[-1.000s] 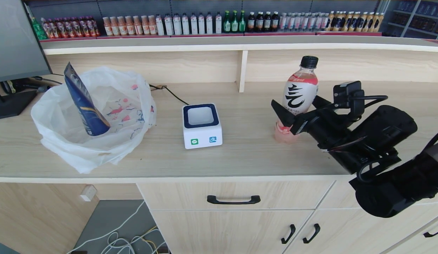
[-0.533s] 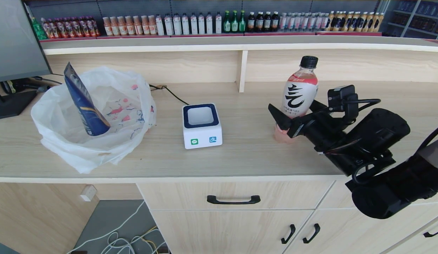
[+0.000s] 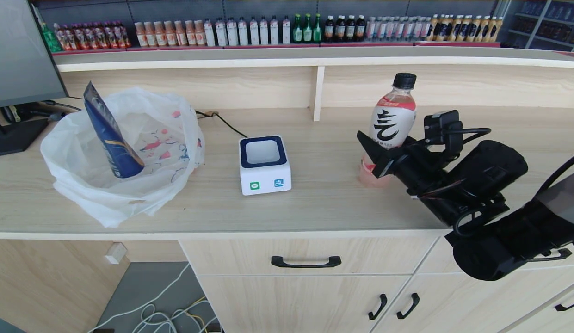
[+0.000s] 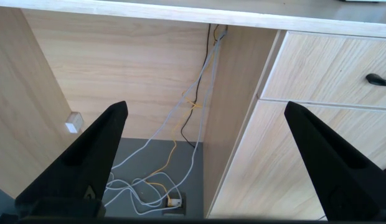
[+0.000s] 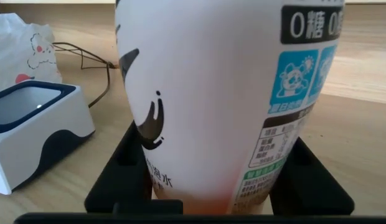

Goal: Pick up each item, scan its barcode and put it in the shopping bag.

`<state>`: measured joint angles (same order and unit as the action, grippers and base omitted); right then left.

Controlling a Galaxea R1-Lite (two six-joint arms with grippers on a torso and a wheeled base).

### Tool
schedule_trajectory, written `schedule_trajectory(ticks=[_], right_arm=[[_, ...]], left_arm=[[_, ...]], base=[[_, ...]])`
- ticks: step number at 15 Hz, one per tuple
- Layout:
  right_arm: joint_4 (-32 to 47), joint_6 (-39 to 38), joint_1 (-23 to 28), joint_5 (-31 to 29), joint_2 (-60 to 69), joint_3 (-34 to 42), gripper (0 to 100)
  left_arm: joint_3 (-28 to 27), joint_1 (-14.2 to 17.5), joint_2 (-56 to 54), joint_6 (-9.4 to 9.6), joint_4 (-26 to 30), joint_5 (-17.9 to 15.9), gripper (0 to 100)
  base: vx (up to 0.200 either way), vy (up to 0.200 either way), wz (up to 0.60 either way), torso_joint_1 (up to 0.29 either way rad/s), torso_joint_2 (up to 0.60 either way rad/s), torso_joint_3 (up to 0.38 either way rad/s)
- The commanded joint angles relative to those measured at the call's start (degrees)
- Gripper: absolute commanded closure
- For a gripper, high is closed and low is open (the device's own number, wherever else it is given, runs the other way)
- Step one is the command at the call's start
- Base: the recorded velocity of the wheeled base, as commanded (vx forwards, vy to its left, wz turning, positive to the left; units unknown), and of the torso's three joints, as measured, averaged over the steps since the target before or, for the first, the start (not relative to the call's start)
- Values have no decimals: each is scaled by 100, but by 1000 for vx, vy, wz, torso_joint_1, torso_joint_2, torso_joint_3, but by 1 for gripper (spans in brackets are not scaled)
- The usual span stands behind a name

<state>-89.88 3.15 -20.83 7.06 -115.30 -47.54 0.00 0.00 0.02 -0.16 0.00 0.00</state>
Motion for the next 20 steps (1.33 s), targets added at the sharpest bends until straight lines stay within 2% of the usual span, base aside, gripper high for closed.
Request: schedule_trajectory(ticks=[1, 16, 20], right_arm=[[-12, 2, 0, -3, -19, -36, 100], [-12, -16, -17, 15, 702, 351, 100], [-12, -156, -395, -38, 1458, 931, 100]], left_arm=[[0, 0, -2, -2, 0, 0, 0], [0, 0, -2, -2, 0, 0, 0], [0, 0, -2, -2, 0, 0, 0]], base=[[0, 0, 0, 0, 0, 0], [0, 0, 0, 0, 0, 0], [0, 0, 0, 0, 0, 0]])
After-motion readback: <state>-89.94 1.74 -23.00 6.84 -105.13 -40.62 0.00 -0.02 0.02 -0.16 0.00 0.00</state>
